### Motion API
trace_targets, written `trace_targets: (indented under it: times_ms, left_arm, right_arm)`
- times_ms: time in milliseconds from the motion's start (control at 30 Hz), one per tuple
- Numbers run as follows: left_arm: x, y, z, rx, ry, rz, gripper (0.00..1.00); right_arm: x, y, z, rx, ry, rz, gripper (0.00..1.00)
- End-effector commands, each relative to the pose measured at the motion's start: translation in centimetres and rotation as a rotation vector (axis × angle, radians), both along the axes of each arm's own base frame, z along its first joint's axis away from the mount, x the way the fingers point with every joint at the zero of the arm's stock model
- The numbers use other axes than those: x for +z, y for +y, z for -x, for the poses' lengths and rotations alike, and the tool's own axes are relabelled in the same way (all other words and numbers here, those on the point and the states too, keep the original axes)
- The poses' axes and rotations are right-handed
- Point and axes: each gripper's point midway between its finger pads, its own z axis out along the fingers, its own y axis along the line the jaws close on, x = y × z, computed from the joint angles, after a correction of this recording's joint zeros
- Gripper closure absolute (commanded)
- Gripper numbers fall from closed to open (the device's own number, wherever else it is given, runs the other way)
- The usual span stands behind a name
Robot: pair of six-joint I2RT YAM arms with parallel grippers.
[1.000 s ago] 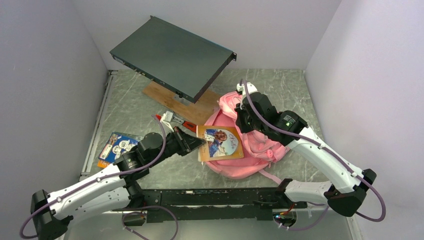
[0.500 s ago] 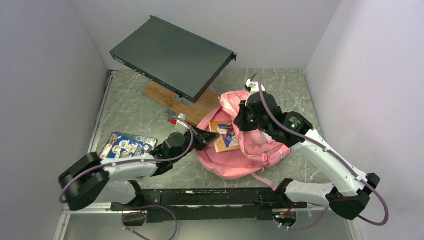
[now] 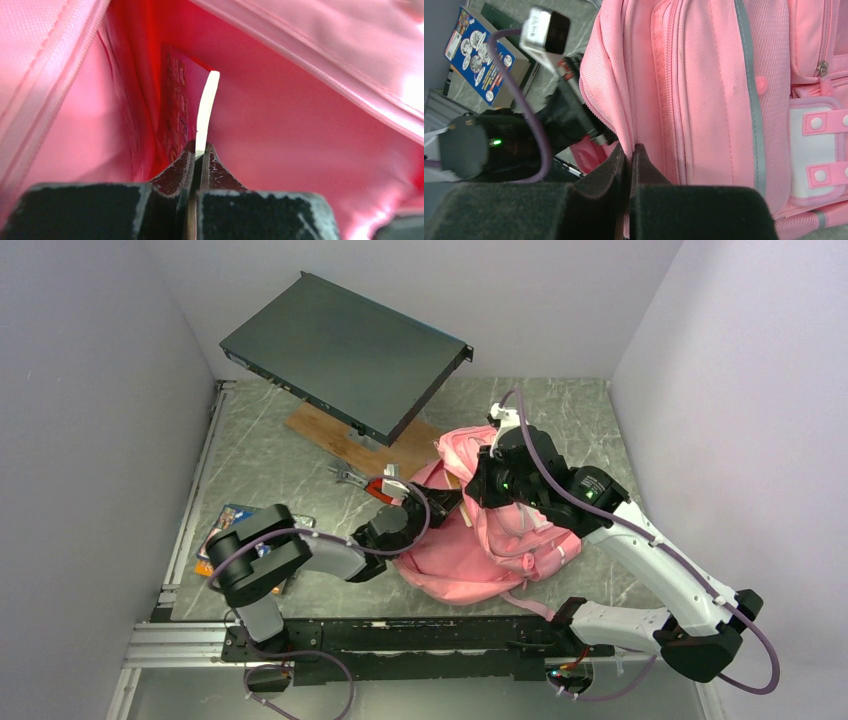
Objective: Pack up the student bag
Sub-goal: Place the book in the student bag.
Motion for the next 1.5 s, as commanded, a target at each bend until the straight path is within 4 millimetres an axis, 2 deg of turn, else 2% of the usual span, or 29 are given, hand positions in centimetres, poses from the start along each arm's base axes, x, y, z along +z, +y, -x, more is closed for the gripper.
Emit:
trace_targets:
  times_ms: [0, 167, 233, 300, 400, 467, 600, 667, 733, 867, 933, 967, 1100, 1133, 1167, 1233, 1267, 1333, 1400, 1467]
  left_arm:
    - [-0.5, -1.9, -1.9, 0.052, 0.078, 0.080, 1.00]
    - [-3.3, -3.9, -3.8, 0.111, 0.157, 0.035, 1.00]
    - [-4.1, -5.2, -4.1, 0.089, 0.171, 0.008, 0.96]
    - [-4.7, -6.4, -3.5, 0.058, 0.193, -0.013, 0.89]
    - [-5.9, -6.7, -1.9, 0.029, 0.218, -0.036, 0.71]
    - [-6.5, -6.4, -1.0, 0.012, 0.236, -0.048, 0.53]
    - [-5.9, -6.0, 1.0, -0.060, 0.205, -0.095, 0.27]
    - [-5.8, -5.2, 1.8, -0.080, 0.202, -0.130, 0.17]
    - [-5.5, -4.2, 2.5, -0.101, 0.198, -0.154, 0.03]
    - [-5.9, -2.6, 3.3, -0.170, 0.237, -0.247, 0.00]
    - [-4.6, -2.0, 3.7, -0.213, 0.171, -0.266, 0.02]
    - [-4.6, -1.4, 4.1, -0.220, 0.160, -0.288, 0.03]
    - [-1.9, 1.5, 5.8, -0.274, -0.038, -0.404, 0.04]
    - [-2.0, 2.5, 6.3, -0.291, -0.061, -0.466, 0.04]
    - [-1.2, 3.3, 6.8, -0.304, -0.116, -0.504, 0.03]
    - [-0.1, 5.0, 7.6, -0.334, -0.221, -0.576, 0.01]
    - [0.7, 5.7, 8.0, -0.351, -0.276, -0.595, 0.00]
    - [1.6, 6.7, 9.2, -0.439, -0.332, -0.631, 0.00]
    - [1.1, 7.7, 9.6, -0.487, -0.304, -0.690, 0.00]
    - [-0.1, 8.1, 10.0, -0.518, -0.270, -0.726, 0.00]
  right_arm:
    - [6.9, 1.7, -0.8, 0.032, -0.163, -0.194, 1.00]
    - [6.5, 0.7, -1.4, -0.014, -0.191, -0.155, 1.00]
    - [6.0, 0.2, -1.8, -0.037, -0.200, -0.129, 1.00]
    - [5.3, -0.6, -2.4, -0.074, -0.208, -0.087, 1.00]
    - [4.3, -1.9, -3.1, -0.124, -0.218, -0.040, 1.00]
    - [3.7, -2.3, -3.4, -0.139, -0.226, -0.033, 1.00]
    - [2.5, -3.2, -4.2, -0.158, -0.226, -0.003, 1.00]
    - [1.7, -3.9, -4.8, -0.177, -0.220, 0.029, 1.00]
    - [0.9, -4.6, -5.4, -0.201, -0.212, 0.053, 1.00]
    - [-0.4, -5.2, -6.0, -0.208, -0.197, 0.074, 1.00]
    - [-1.2, -5.8, -6.3, -0.219, -0.195, 0.119, 1.00]
    - [-1.8, -6.3, -6.4, -0.233, -0.188, 0.154, 1.00]
    - [-4.0, -8.3, -6.5, -0.277, -0.163, 0.279, 1.00]
    - [-4.7, -8.5, -6.3, -0.265, -0.156, 0.299, 1.00]
    - [-5.6, -8.4, -6.1, -0.247, -0.142, 0.313, 1.00]
    - [-7.5, -8.0, -5.7, -0.208, -0.111, 0.320, 0.89]
    - [-8.4, -7.8, -5.5, -0.190, -0.092, 0.322, 0.87]
    - [-10.2, -7.6, -5.4, -0.196, -0.052, 0.331, 0.89]
    - [-11.7, -7.5, -5.5, -0.197, -0.029, 0.341, 1.00]
    - [-12.1, -7.2, -5.7, -0.198, -0.031, 0.328, 1.00]
